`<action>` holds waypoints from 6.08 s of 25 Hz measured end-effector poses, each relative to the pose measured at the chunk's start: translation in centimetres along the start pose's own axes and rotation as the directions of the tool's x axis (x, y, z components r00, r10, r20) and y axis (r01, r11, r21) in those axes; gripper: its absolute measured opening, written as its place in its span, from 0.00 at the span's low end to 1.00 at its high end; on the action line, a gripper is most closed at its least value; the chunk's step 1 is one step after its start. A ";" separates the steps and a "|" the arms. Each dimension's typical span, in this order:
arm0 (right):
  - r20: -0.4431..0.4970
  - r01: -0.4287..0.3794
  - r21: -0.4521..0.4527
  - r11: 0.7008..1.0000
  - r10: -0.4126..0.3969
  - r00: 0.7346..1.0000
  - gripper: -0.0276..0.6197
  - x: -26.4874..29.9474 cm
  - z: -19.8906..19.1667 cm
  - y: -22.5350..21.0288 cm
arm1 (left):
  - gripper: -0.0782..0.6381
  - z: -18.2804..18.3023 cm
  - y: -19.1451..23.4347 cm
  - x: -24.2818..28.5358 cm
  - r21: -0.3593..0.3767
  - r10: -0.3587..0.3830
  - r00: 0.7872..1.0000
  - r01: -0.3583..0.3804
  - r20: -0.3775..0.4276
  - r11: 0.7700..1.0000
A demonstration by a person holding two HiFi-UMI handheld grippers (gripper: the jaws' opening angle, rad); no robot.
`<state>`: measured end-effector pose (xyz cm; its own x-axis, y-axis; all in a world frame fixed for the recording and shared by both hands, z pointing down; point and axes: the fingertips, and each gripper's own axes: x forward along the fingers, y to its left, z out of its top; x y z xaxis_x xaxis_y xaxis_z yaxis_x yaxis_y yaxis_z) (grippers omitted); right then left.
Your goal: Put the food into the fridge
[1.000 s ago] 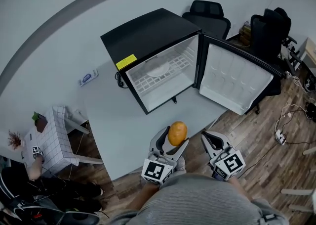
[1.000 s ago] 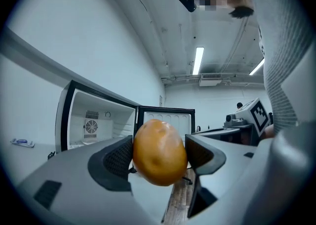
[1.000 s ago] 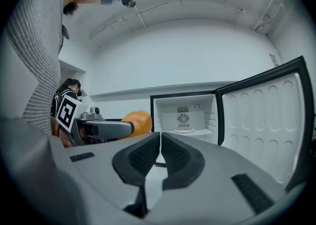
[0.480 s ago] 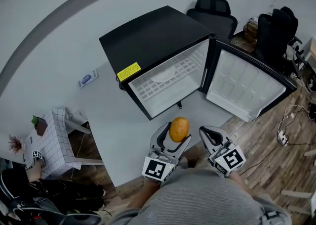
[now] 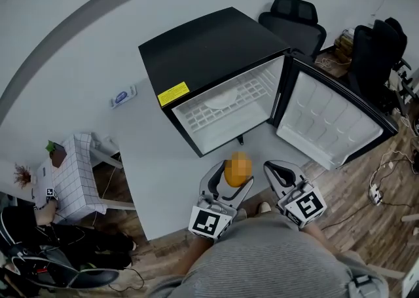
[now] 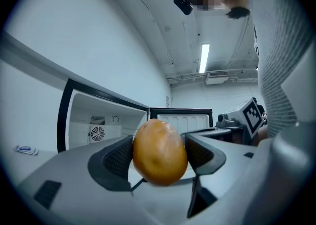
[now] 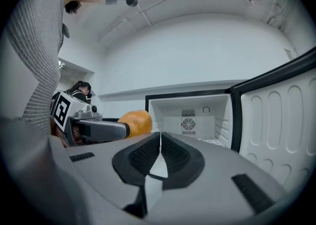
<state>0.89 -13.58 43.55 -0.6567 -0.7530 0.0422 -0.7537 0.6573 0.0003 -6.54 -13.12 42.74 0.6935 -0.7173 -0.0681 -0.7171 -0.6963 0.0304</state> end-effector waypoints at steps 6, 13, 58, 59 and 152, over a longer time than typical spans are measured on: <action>0.000 -0.043 -0.006 0.999 0.043 0.999 0.06 0.4 0.5 -2.2 | 0.58 0.0 0.0 1.9 0.000 0.045 0.999 -0.045 -0.018 0.999; 0.002 -0.089 -0.013 0.996 0.089 0.996 0.06 1.1 0.8 -4.7 | 0.58 -0.9 0.4 4.1 -0.014 0.088 0.995 -0.088 -0.040 0.996; 0.003 -0.134 0.037 0.990 0.134 0.991 0.06 3.1 -0.6 -9.2 | 0.58 -1.8 9.8 13.1 0.164 0.193 0.976 -0.175 -0.105 0.971; 0.003 -0.128 0.038 0.991 0.128 0.992 0.06 3.1 -0.6 -9.4 | 0.58 -1.9 10.1 13.4 0.173 0.195 0.974 -0.174 -0.112 0.969; -0.002 -0.194 -0.146 0.970 0.196 0.981 0.06 12.6 0.5 -10.3 | 0.12 -1.5 14.0 12.9 0.228 0.304 0.937 -0.263 -0.170 0.938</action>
<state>0.37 -29.84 43.58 -0.7918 -0.6093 0.0429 -0.5994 0.7885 0.1376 -7.55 -32.12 43.82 0.4438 -0.8887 0.1153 -0.8703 -0.4581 -0.1812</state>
